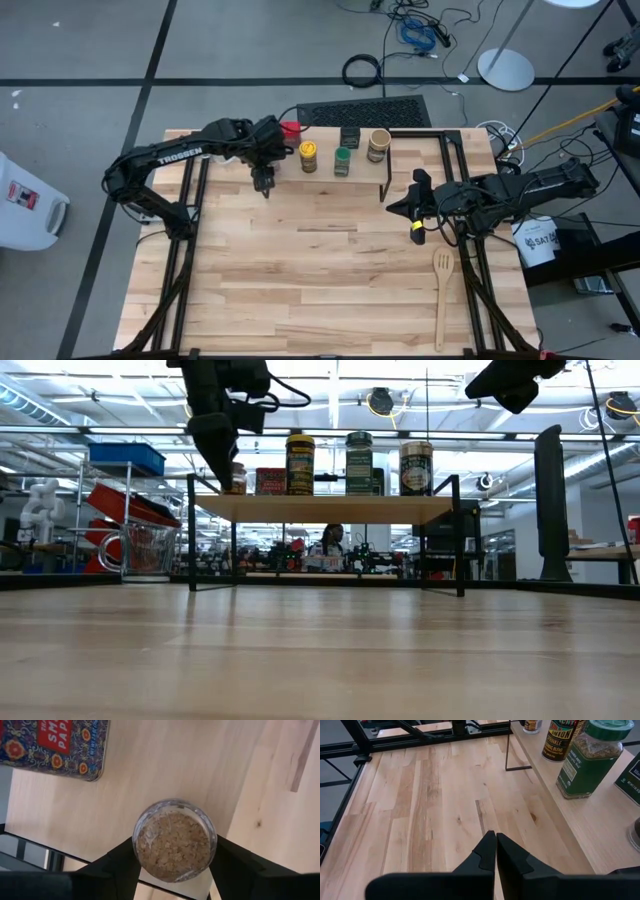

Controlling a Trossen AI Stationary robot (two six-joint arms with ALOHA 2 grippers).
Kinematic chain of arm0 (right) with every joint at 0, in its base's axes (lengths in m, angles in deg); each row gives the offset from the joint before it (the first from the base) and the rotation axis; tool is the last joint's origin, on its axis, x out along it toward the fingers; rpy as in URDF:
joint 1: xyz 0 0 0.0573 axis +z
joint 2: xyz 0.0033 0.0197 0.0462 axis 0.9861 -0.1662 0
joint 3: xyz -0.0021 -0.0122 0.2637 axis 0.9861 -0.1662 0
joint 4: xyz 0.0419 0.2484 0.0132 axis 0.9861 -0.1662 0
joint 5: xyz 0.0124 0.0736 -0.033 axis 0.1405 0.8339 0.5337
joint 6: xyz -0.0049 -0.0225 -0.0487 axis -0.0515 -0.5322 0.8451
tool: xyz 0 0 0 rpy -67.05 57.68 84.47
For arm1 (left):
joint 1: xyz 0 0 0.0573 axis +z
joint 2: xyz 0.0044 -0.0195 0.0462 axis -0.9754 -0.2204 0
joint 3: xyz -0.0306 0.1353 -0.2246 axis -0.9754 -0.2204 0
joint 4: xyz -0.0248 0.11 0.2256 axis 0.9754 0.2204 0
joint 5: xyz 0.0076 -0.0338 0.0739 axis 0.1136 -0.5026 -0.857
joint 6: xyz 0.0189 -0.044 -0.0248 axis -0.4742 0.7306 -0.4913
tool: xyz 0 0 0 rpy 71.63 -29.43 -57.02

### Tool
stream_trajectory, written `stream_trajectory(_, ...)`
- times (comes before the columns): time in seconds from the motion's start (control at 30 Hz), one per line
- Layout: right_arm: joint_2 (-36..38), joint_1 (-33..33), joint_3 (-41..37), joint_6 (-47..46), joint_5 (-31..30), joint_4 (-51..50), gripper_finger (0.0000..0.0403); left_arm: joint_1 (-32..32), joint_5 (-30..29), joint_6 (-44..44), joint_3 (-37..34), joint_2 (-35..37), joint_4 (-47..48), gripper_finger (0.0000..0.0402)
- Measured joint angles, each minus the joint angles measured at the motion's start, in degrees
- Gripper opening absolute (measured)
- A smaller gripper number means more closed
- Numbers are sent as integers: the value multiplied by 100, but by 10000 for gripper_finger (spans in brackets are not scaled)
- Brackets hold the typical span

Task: Shelf spices
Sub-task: Remove the brown seasoning bottle from the shelf

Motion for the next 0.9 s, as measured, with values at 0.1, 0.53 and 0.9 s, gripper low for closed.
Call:
stream_trajectory(0.1,0,-1,0,0,0,0,0,0,2,42,0,0,-81,231)
stream_trajectory(0.53,0,0,0,2,0,-2,0,0,11,58,68,271,-65,272)
stream_trajectory(0.9,0,-2,0,24,-1,0,0,-17,39,69,125,433,-222,273)
